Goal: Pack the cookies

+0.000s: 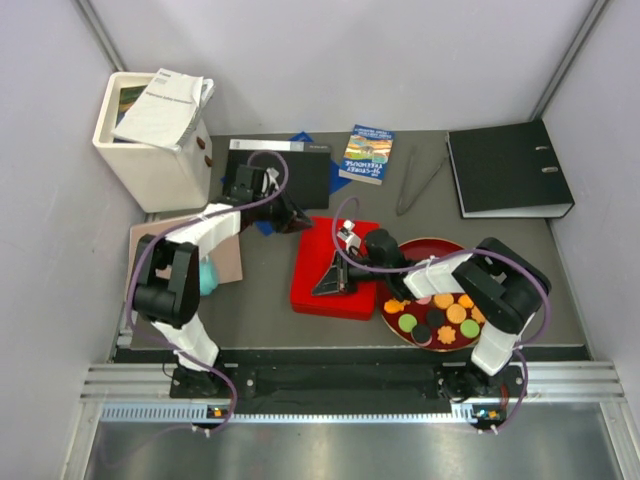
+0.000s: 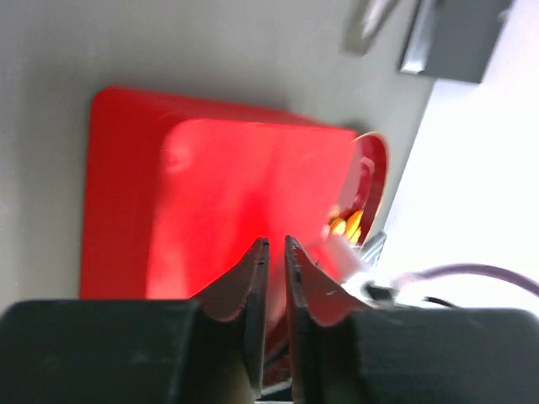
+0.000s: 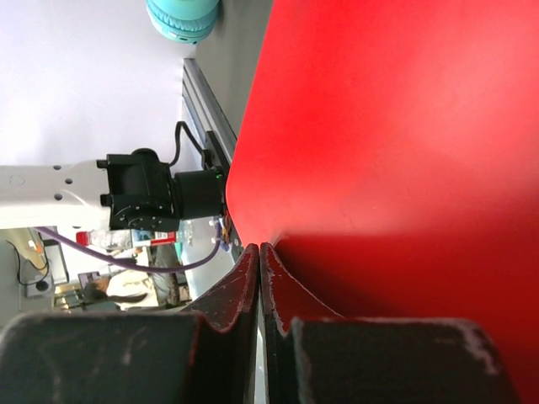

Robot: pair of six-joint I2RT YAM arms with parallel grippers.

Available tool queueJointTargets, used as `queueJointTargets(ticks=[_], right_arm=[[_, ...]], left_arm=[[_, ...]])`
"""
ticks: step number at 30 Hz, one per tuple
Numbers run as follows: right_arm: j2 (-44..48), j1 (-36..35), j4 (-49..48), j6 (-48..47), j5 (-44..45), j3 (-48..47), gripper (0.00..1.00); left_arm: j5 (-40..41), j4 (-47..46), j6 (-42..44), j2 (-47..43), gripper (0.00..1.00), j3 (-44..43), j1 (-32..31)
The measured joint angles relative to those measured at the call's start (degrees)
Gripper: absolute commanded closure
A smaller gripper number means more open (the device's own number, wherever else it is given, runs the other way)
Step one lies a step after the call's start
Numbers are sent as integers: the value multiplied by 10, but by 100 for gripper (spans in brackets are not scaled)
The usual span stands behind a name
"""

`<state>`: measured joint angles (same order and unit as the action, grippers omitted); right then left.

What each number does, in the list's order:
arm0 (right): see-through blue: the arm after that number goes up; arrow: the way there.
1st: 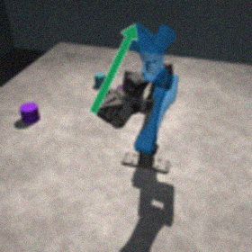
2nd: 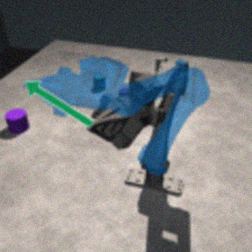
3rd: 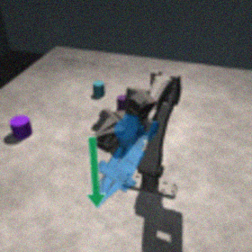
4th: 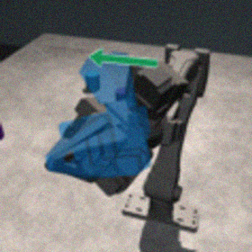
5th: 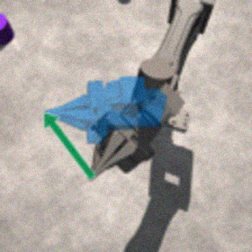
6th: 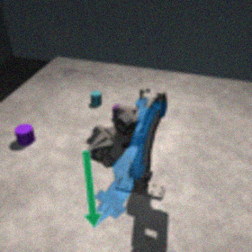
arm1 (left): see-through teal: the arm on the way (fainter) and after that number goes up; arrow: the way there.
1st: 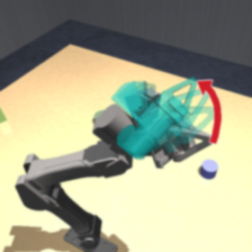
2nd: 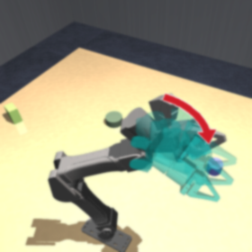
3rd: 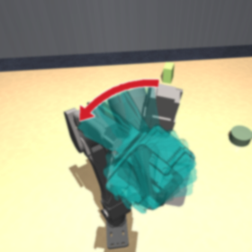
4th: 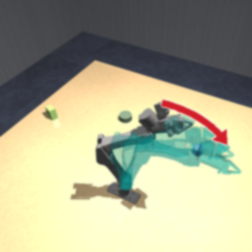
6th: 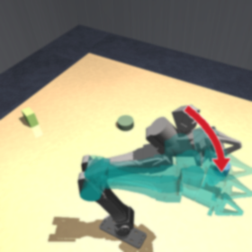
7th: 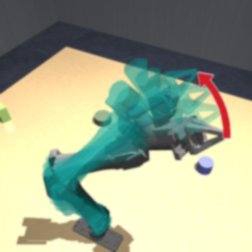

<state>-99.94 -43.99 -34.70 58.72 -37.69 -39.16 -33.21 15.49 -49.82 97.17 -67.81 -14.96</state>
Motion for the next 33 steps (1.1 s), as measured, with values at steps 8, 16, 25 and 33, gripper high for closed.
queueJointTargets(ticks=[8,16,25,33], right_arm=[[-1,3,11,-6,1,0,100],[17,3,76,-30,8,-20,100],[123,3,260,-98,68,-127,98],[267,6,451,-232,227,-272,39]], left_arm=[[-74,-74,-21,46,90,94,3],[-98,-94,-19,54,80,98,14],[-48,-14,-5,38,67,17,40],[51,96,62,-40,48,-71,30]])
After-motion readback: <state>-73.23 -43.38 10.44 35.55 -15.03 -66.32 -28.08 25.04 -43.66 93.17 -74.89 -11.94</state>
